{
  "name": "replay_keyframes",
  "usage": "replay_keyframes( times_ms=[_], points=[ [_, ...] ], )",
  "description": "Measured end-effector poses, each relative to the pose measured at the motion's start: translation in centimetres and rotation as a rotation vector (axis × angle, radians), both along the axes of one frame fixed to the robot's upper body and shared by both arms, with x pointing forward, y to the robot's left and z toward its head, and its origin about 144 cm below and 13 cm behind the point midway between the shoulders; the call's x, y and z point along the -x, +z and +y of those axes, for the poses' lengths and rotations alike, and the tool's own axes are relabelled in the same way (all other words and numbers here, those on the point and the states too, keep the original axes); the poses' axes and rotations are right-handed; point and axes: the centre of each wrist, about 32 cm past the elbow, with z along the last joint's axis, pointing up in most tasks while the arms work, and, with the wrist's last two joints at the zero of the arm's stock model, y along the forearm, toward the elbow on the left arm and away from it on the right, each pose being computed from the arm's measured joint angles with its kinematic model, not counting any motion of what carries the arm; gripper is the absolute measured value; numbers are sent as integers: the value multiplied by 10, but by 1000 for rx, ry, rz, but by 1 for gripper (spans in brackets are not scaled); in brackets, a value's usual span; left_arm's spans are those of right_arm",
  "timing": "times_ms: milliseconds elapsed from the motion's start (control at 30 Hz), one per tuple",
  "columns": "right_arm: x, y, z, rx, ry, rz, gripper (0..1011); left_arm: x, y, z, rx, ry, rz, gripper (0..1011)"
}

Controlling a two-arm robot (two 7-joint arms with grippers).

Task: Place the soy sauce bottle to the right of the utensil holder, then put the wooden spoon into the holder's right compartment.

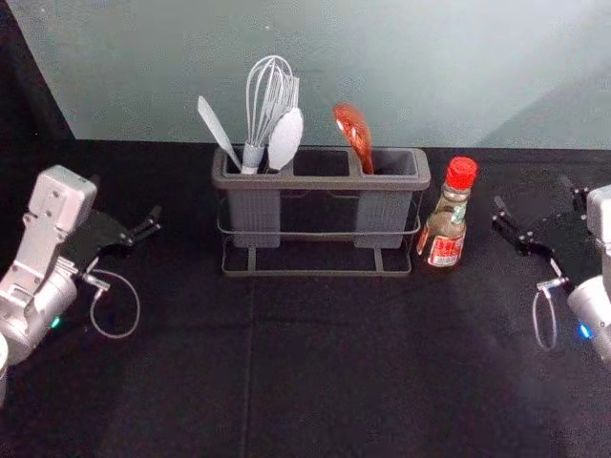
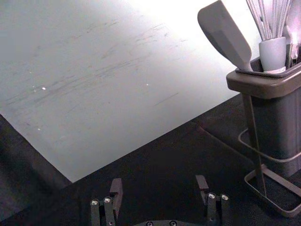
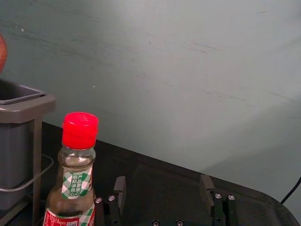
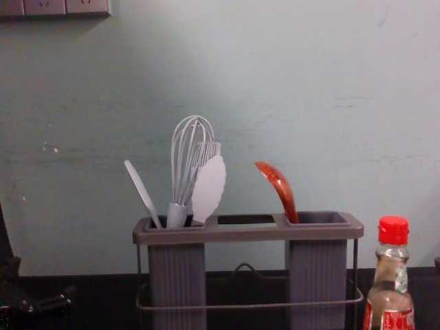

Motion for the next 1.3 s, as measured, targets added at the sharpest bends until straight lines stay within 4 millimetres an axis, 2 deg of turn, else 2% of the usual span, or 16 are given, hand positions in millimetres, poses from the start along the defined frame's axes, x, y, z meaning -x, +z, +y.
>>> replay_keyframes(
  times_ms=[1300],
  points=[
    [0, 0, 0, 0, 2, 1, 1002, 0, 0, 0, 0, 0, 0, 1011]
  ],
)
